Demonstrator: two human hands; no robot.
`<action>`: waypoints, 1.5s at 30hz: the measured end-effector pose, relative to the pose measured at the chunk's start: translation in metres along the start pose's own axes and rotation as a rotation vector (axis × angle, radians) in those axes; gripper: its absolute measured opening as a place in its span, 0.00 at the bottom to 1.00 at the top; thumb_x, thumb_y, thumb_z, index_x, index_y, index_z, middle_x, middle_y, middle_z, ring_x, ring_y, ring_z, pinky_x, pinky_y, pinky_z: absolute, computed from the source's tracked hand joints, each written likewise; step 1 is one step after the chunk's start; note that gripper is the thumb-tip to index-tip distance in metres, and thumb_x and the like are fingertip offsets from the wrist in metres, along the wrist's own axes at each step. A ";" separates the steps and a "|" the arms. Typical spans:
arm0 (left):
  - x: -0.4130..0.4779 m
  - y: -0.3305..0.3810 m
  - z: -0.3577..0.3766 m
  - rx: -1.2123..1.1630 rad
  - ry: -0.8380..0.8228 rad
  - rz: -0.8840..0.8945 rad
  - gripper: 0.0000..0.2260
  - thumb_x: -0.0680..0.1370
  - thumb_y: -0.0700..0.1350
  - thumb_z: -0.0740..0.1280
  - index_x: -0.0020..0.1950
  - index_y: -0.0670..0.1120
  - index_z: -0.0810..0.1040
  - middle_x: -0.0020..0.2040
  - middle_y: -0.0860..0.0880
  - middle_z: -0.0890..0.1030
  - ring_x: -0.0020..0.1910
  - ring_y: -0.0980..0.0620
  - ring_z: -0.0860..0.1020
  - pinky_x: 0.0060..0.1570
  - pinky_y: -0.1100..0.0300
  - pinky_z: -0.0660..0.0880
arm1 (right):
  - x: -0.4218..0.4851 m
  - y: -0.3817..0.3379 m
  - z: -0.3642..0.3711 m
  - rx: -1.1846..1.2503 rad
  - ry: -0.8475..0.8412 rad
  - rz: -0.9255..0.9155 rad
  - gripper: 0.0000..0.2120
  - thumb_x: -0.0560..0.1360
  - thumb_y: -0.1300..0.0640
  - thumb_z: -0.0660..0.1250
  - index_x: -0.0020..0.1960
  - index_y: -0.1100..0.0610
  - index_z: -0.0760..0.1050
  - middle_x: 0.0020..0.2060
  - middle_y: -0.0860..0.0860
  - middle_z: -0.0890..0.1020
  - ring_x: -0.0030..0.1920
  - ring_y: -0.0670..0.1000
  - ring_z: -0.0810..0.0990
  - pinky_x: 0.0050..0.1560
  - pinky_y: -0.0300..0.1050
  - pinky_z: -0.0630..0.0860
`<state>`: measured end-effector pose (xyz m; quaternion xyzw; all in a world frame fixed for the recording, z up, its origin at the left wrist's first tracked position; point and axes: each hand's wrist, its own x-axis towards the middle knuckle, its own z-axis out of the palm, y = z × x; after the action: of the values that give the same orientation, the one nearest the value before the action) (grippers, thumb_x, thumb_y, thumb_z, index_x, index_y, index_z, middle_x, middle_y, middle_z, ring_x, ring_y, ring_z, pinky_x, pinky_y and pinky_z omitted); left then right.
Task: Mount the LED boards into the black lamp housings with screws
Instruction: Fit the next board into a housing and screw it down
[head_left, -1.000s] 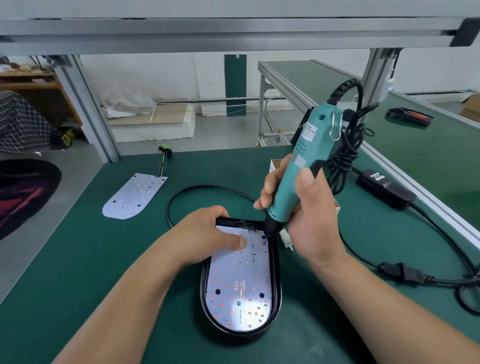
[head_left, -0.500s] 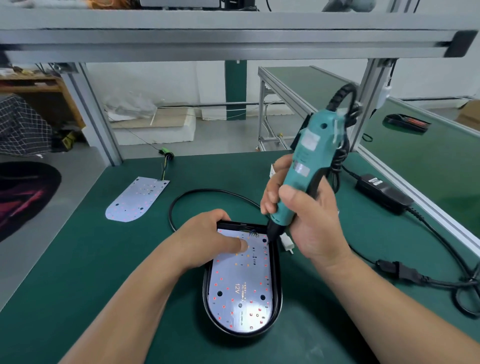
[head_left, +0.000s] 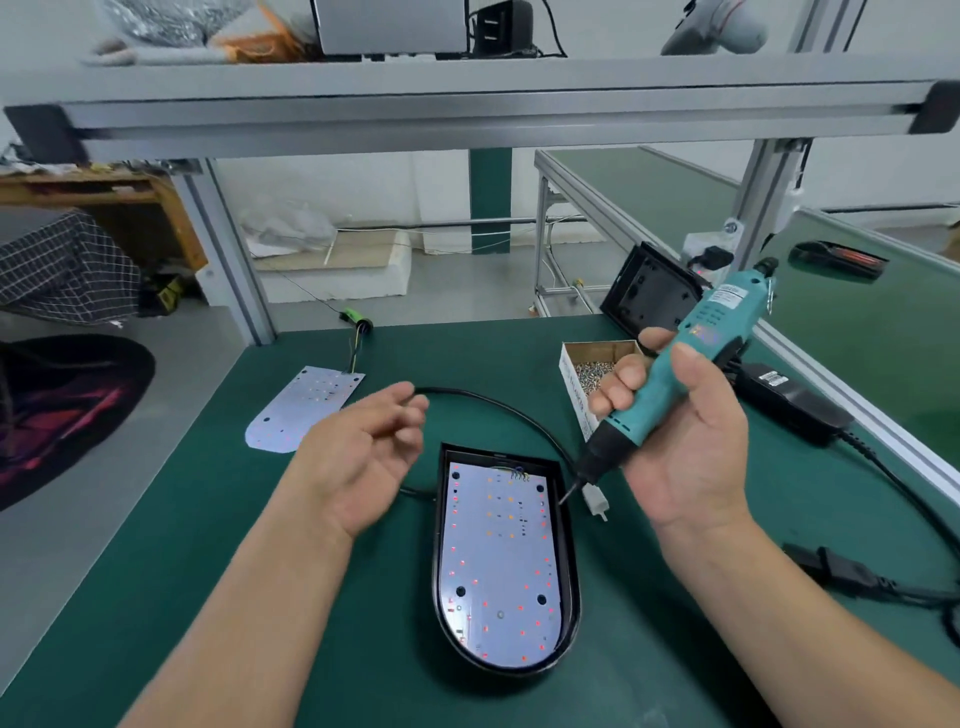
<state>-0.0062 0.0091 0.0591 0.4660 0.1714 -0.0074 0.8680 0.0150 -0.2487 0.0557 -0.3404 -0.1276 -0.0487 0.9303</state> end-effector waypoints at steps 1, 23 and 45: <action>-0.001 -0.003 0.002 -0.136 -0.058 -0.051 0.16 0.82 0.26 0.56 0.69 0.30 0.74 0.54 0.35 0.83 0.43 0.49 0.84 0.39 0.63 0.82 | 0.000 0.001 -0.001 0.007 0.014 0.004 0.09 0.82 0.54 0.62 0.58 0.57 0.73 0.37 0.54 0.72 0.36 0.54 0.70 0.41 0.49 0.74; 0.003 -0.010 0.005 -0.358 -0.040 0.023 0.13 0.84 0.26 0.54 0.66 0.31 0.71 0.62 0.33 0.82 0.51 0.42 0.88 0.44 0.62 0.84 | 0.000 0.001 -0.001 0.012 0.045 0.036 0.07 0.81 0.55 0.61 0.53 0.57 0.74 0.37 0.54 0.71 0.35 0.53 0.69 0.40 0.48 0.73; -0.040 -0.018 0.027 0.696 -0.462 0.246 0.09 0.85 0.34 0.64 0.59 0.43 0.82 0.52 0.45 0.89 0.52 0.45 0.88 0.46 0.56 0.85 | -0.009 -0.008 0.015 0.082 0.070 0.017 0.20 0.85 0.40 0.61 0.58 0.58 0.72 0.43 0.57 0.75 0.42 0.56 0.75 0.53 0.55 0.78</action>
<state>-0.0392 -0.0286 0.0708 0.7338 -0.0967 -0.0650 0.6693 0.0024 -0.2451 0.0689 -0.3013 -0.0942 -0.0475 0.9477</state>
